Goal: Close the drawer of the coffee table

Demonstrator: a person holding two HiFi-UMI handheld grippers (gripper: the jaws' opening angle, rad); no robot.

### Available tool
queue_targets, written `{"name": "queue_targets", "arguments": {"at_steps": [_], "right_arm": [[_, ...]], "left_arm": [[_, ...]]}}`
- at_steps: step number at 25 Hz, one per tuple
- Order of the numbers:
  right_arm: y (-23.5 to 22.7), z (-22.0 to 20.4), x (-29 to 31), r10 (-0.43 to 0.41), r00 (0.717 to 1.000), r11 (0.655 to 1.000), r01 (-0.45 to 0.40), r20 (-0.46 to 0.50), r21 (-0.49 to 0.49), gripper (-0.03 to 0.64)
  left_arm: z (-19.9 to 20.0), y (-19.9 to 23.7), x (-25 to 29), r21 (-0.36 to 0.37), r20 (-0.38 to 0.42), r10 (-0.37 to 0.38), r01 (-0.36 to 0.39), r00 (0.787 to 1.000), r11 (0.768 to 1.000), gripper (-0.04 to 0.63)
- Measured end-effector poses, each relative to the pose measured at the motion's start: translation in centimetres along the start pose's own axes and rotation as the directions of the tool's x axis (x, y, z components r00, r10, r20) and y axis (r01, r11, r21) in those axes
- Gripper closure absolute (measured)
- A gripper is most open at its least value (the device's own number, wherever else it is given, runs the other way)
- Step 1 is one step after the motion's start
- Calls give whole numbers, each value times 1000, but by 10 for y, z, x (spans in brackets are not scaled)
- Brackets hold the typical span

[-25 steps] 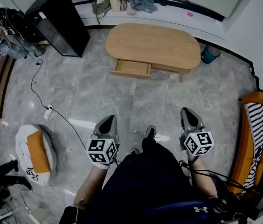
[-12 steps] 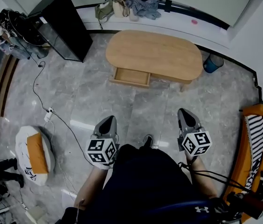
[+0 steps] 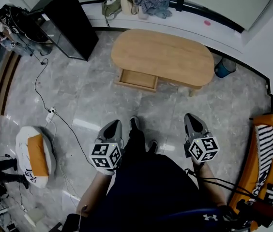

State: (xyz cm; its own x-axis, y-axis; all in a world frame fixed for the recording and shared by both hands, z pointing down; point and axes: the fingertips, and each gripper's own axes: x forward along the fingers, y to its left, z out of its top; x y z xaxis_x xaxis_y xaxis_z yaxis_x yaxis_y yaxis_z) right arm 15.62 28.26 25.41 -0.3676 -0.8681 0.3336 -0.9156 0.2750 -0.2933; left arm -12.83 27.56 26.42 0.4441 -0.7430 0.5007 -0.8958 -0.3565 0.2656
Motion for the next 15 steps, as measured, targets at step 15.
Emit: {"name": "queue_targets", "arguments": {"at_steps": [15], "right_arm": [[-37, 39, 113, -84, 996, 996, 85, -21, 21, 615]], "left_arm": [[66, 53, 118, -5, -32, -77, 77, 996, 997, 594]]}}
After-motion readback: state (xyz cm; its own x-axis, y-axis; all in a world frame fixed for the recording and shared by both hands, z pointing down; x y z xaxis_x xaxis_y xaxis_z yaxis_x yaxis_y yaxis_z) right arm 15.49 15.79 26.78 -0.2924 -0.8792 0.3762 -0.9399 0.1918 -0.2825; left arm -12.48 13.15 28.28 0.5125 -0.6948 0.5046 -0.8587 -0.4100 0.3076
